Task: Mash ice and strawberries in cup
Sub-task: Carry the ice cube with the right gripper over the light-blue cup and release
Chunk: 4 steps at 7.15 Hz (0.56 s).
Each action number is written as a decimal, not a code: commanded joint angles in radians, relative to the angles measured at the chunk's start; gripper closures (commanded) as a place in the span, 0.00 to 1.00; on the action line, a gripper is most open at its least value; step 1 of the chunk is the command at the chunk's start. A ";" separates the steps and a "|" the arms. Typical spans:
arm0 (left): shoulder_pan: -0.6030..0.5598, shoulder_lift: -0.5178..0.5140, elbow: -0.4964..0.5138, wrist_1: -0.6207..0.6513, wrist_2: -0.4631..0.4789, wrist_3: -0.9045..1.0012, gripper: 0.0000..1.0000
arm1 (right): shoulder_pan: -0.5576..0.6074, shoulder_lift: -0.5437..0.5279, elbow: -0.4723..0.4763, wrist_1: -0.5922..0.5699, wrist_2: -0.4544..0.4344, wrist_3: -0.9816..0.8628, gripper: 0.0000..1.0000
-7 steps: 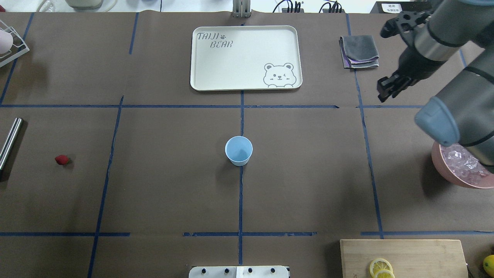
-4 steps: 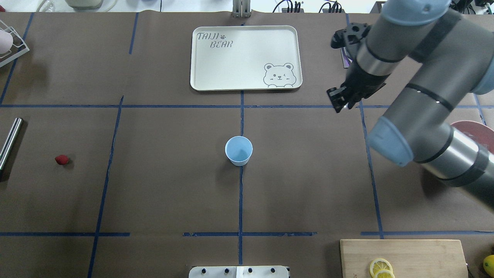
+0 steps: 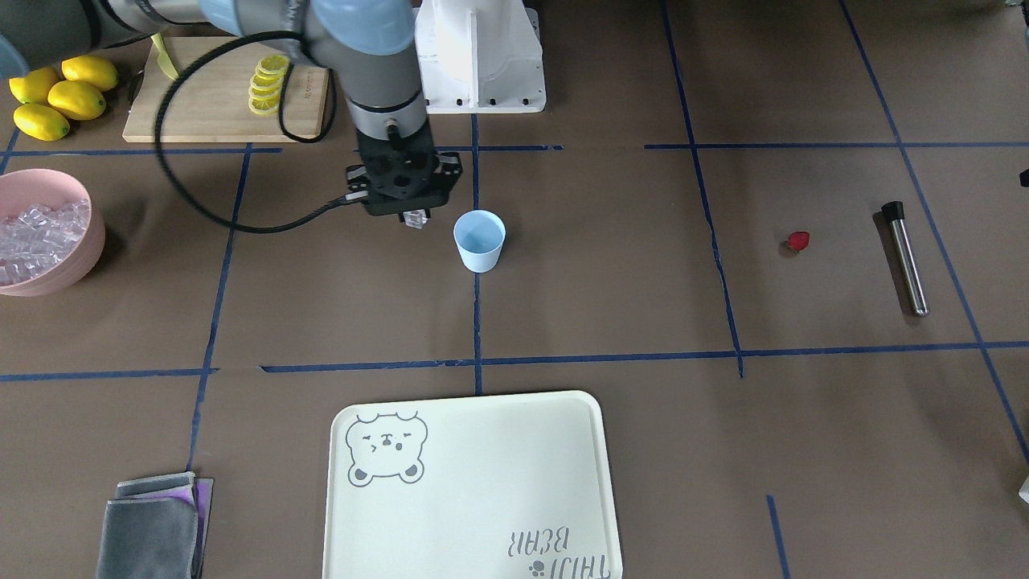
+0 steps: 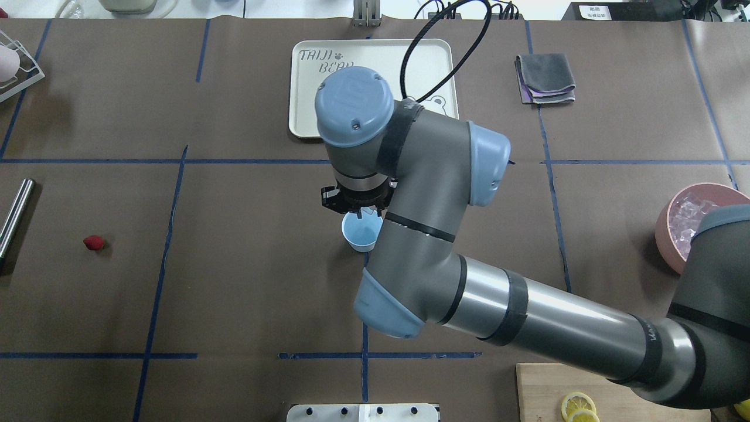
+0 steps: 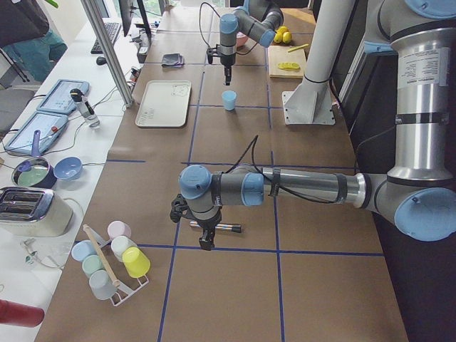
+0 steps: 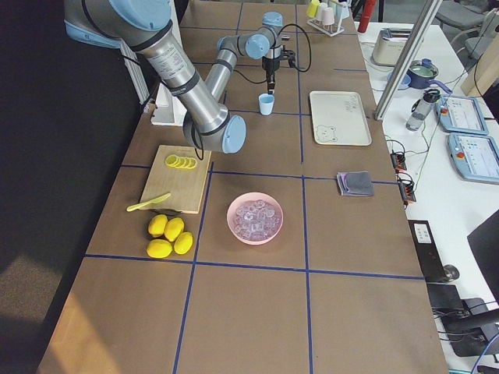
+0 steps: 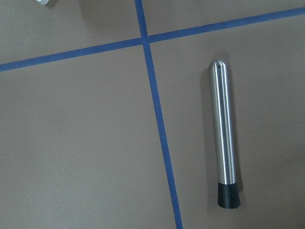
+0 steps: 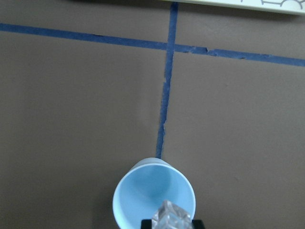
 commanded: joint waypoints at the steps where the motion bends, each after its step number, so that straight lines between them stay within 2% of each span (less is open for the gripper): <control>1: 0.000 0.000 0.000 0.000 0.000 0.000 0.00 | -0.023 0.012 -0.040 0.016 -0.013 0.015 1.00; 2: 0.000 0.000 0.000 0.000 0.000 0.000 0.00 | -0.023 -0.001 -0.040 0.034 -0.011 0.000 0.94; 3: 0.000 0.000 -0.002 0.000 0.000 0.000 0.00 | -0.026 -0.021 -0.039 0.079 -0.013 0.012 0.08; 4: 0.000 0.000 -0.002 0.000 0.000 0.000 0.00 | -0.026 -0.026 -0.040 0.082 -0.013 0.002 0.01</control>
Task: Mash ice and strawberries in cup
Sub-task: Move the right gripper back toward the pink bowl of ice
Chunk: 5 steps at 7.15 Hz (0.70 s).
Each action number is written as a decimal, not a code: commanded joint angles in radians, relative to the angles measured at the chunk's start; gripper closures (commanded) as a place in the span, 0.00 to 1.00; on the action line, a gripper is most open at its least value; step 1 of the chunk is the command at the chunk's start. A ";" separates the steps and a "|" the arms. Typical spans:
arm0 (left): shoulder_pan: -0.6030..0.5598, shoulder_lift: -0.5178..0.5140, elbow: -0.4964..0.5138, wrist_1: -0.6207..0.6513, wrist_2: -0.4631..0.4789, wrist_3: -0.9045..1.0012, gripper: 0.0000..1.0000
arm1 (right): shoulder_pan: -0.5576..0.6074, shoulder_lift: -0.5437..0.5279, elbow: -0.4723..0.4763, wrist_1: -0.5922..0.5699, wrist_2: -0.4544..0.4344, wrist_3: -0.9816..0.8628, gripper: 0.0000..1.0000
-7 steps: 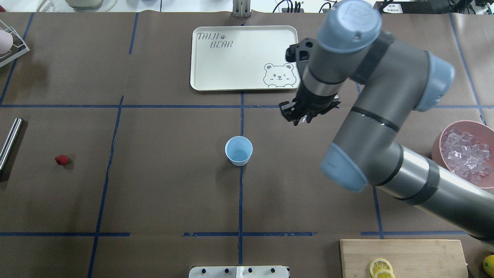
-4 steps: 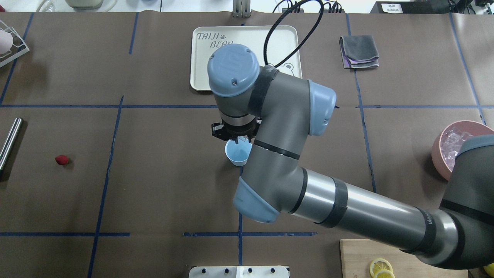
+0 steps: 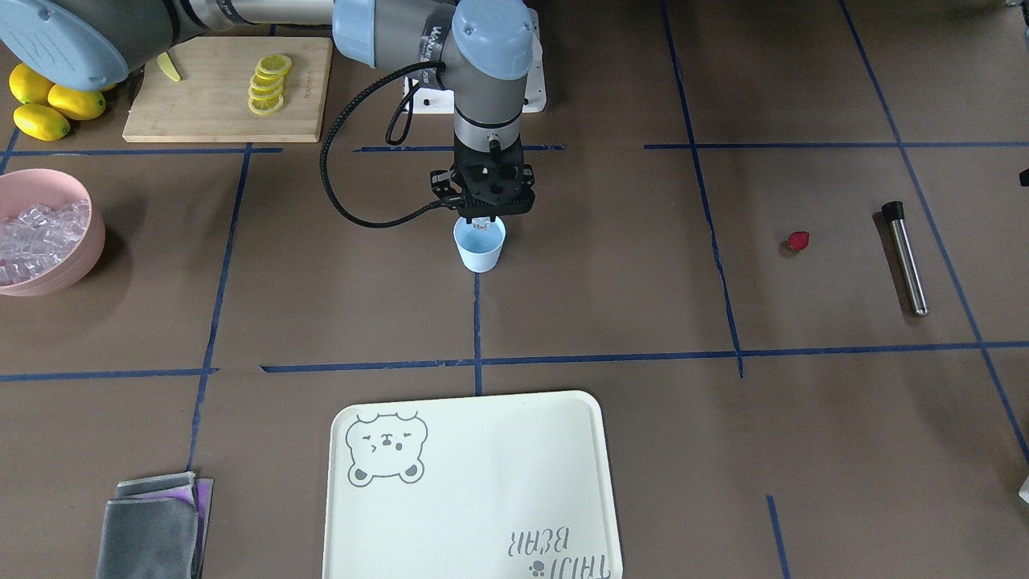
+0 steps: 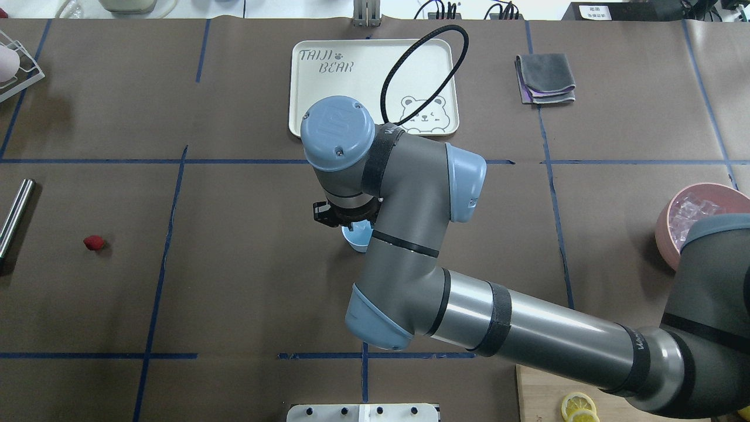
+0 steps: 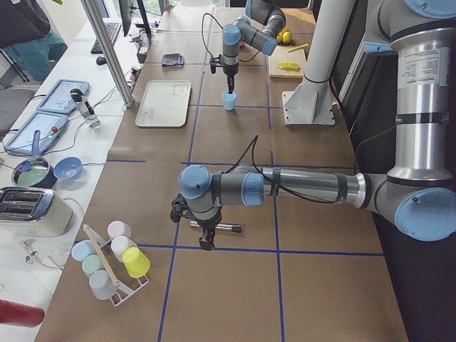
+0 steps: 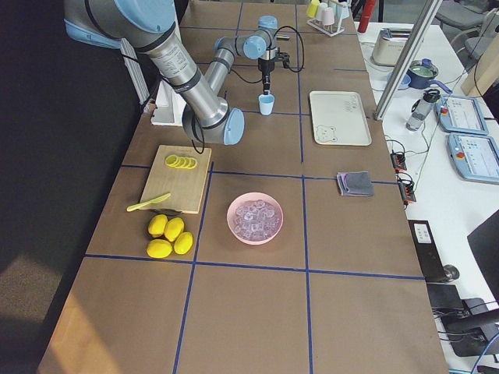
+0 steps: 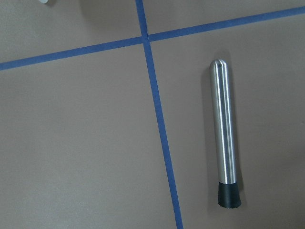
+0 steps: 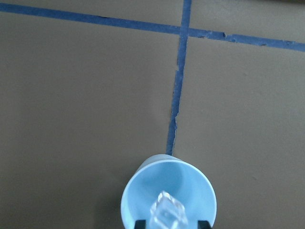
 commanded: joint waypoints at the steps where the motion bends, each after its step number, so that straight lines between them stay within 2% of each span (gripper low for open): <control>1: 0.000 0.000 -0.002 0.000 0.000 0.000 0.00 | -0.001 -0.012 0.000 0.019 0.003 -0.008 0.01; 3: 0.000 0.000 -0.002 0.000 0.000 0.000 0.00 | 0.041 -0.021 0.014 0.019 0.018 -0.031 0.02; 4: 0.000 0.000 -0.001 0.000 0.000 0.000 0.00 | 0.081 -0.066 0.047 0.021 0.027 -0.104 0.02; 5: 0.000 0.000 -0.002 0.000 0.000 0.000 0.00 | 0.138 -0.159 0.137 0.019 0.094 -0.205 0.02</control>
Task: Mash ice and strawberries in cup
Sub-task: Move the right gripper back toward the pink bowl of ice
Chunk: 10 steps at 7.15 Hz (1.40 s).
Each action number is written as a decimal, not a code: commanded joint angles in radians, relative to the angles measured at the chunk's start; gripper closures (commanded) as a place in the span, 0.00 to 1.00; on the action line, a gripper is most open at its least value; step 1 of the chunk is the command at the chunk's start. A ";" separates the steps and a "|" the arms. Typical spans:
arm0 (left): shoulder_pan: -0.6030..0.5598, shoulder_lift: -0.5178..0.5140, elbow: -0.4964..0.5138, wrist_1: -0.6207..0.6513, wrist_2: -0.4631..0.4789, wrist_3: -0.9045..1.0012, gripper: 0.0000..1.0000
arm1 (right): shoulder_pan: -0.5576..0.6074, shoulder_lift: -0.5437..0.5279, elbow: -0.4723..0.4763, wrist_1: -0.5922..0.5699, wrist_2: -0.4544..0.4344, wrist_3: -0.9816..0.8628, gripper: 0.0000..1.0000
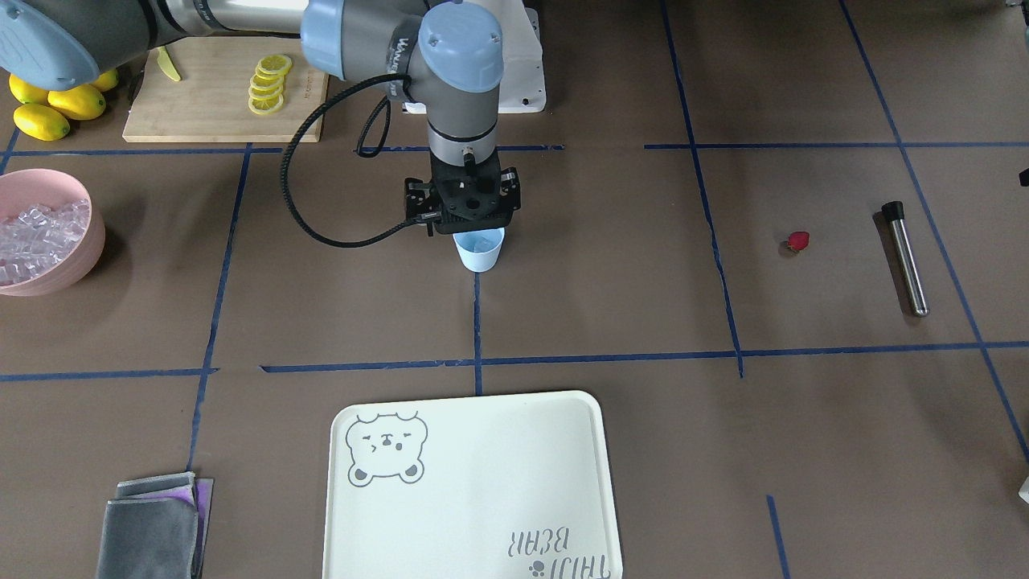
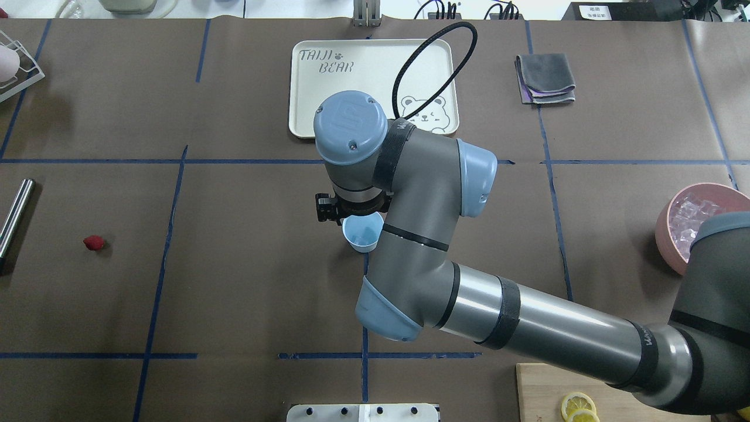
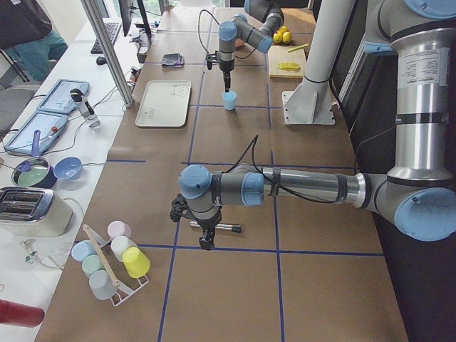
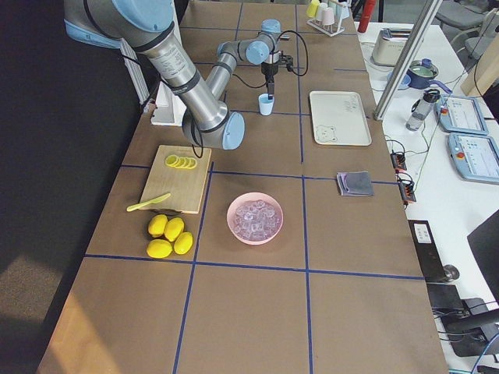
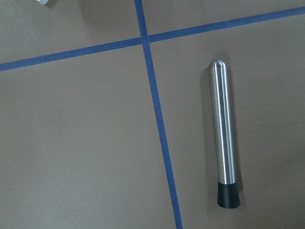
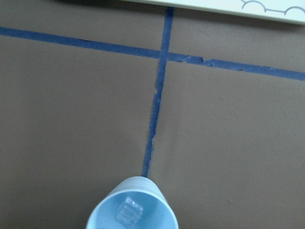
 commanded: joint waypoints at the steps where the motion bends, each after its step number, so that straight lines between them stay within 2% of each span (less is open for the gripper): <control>1: 0.000 0.000 0.001 0.000 0.000 0.000 0.00 | 0.120 -0.201 0.184 0.000 0.118 -0.195 0.02; 3: 0.000 0.000 0.001 0.000 0.000 0.000 0.00 | 0.178 -0.459 0.393 0.004 0.121 -0.380 0.02; 4: 0.000 0.000 0.001 0.000 0.000 0.000 0.00 | 0.230 -0.522 0.422 0.004 0.134 -0.494 0.02; 7: 0.000 0.000 0.001 0.000 0.000 0.000 0.00 | 0.405 -0.719 0.435 0.035 0.230 -0.876 0.02; 10: 0.000 0.000 0.001 0.000 0.000 0.000 0.00 | 0.470 -0.920 0.430 0.220 0.281 -1.036 0.02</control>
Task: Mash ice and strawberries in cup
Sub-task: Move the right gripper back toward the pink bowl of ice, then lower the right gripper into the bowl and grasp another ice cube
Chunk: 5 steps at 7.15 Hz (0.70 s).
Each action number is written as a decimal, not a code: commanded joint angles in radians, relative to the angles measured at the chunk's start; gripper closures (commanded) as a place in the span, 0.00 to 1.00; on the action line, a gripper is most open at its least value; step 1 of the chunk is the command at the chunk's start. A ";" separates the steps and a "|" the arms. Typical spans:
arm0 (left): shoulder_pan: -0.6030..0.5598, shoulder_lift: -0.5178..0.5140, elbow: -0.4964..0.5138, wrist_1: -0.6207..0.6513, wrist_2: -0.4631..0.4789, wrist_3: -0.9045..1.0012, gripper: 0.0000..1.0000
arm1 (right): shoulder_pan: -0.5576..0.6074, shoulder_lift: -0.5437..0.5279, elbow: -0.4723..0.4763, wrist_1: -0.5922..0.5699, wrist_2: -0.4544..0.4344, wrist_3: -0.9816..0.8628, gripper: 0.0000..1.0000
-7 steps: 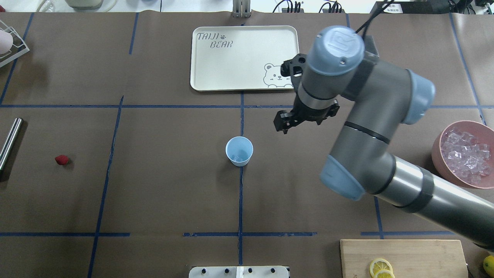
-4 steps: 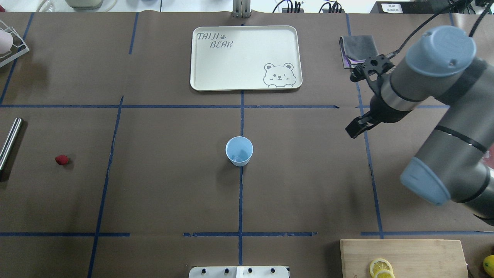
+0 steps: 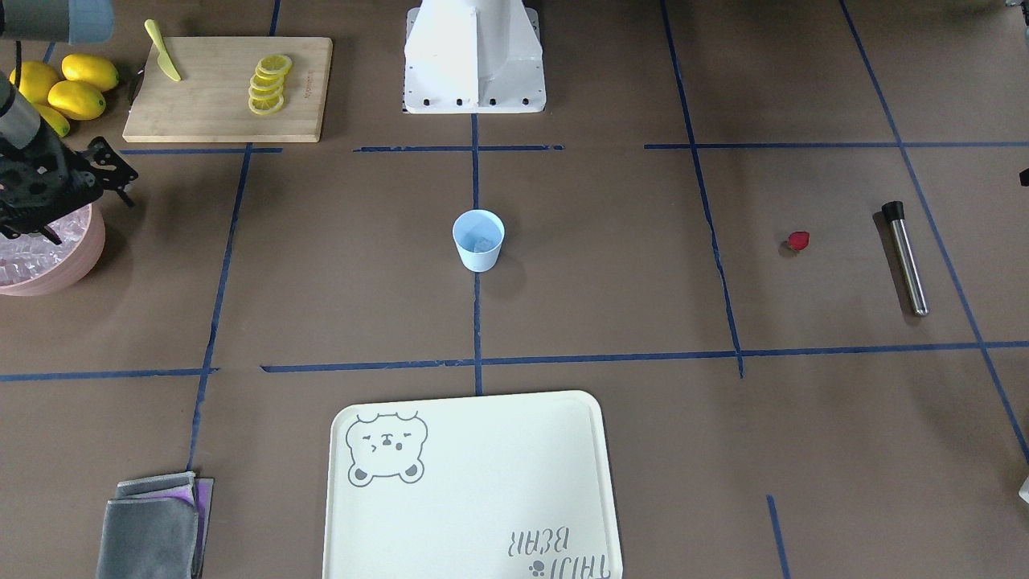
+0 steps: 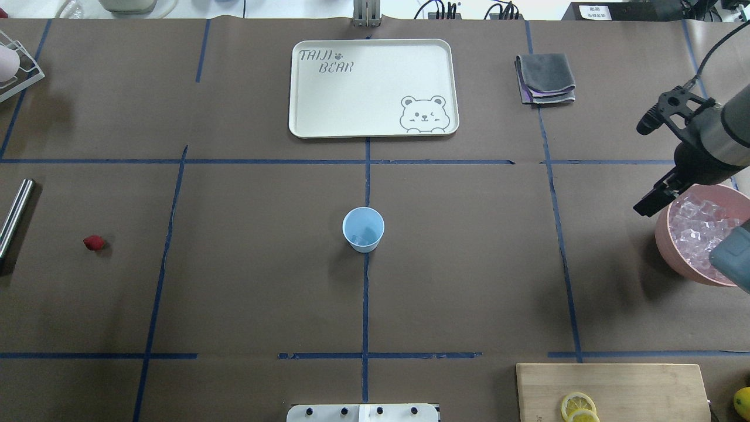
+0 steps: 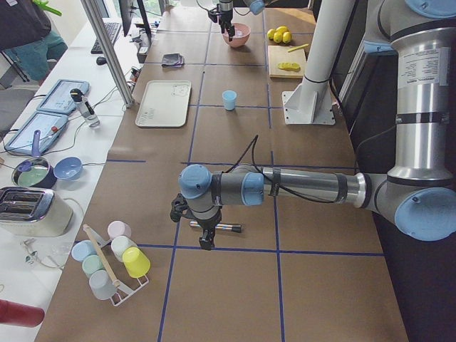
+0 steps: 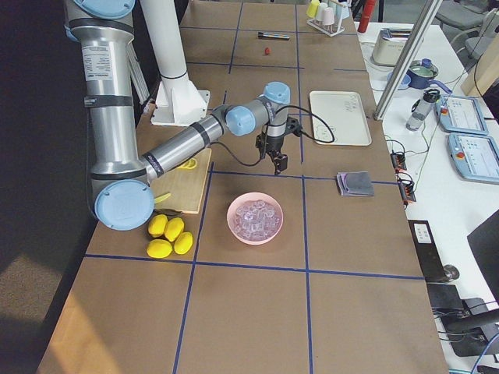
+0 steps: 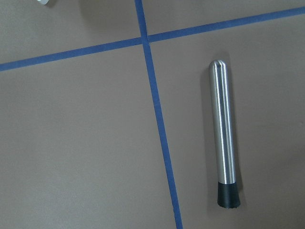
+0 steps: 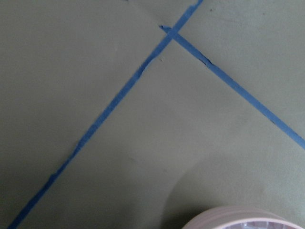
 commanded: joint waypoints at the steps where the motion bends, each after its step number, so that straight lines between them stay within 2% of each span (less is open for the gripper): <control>1: 0.000 0.000 0.000 0.000 0.000 0.000 0.00 | 0.023 -0.151 -0.007 0.150 0.037 -0.065 0.03; 3: 0.000 0.000 0.000 0.000 0.000 0.000 0.00 | 0.024 -0.232 -0.024 0.223 0.057 -0.099 0.04; 5: 0.000 0.000 0.000 0.000 0.000 0.000 0.00 | 0.024 -0.241 -0.089 0.255 0.056 -0.137 0.06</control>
